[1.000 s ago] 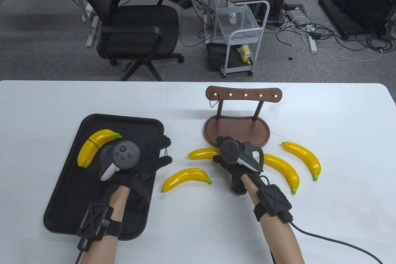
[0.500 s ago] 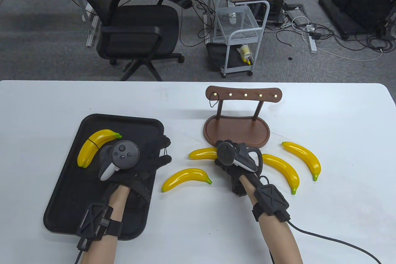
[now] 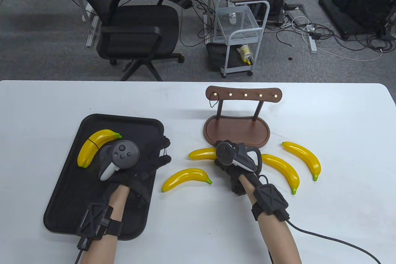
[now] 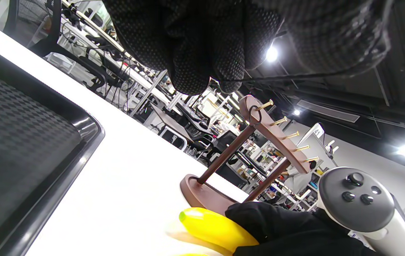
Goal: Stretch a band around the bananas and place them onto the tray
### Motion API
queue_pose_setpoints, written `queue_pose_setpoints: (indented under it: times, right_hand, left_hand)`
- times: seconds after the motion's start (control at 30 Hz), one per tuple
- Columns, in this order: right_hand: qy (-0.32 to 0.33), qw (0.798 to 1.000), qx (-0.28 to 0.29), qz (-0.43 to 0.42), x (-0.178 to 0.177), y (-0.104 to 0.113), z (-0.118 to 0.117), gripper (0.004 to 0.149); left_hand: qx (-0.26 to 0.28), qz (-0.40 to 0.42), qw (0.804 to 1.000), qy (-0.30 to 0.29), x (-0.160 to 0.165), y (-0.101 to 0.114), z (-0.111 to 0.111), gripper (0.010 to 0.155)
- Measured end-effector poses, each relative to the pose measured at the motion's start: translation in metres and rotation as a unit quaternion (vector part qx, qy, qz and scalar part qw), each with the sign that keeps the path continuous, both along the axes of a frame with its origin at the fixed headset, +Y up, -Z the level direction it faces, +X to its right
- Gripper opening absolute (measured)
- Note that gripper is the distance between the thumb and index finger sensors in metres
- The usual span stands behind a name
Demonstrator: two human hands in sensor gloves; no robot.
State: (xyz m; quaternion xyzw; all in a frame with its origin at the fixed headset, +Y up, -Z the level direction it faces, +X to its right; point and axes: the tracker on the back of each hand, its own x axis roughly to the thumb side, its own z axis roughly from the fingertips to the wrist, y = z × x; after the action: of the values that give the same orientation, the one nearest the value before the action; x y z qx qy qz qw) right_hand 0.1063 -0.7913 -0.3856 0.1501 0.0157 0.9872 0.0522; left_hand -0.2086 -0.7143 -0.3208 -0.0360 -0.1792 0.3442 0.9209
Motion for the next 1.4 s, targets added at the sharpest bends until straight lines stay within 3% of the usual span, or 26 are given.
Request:
queue_pose_setpoints:
  times: [0.3, 0.53, 0.9, 1.4]
  right_hand:
    - [0.017, 0.999, 0.022, -0.037, 0.001, 0.023, 0.009, 0.069]
    - [0.067, 0.995, 0.02, -0.077, -0.01, 0.035, 0.024, 0.069]
    - [0.138, 0.987, 0.018, -0.081, -0.047, 0.034, 0.045, 0.07]
    - [0.187, 0.981, -0.013, -0.052, -0.077, 0.01, 0.055, 0.071]
  left_hand:
    - [0.0, 0.004, 1.0, 0.003, -0.002, 0.001, 0.0, 0.069]
    - [-0.001, 0.004, 1.0, 0.003, -0.002, 0.001, 0.0, 0.069]
    - [-0.002, 0.004, 1.0, 0.006, -0.003, 0.001, 0.0, 0.069]
    - [-0.001, 0.004, 1.0, 0.004, -0.003, 0.0, -0.001, 0.068]
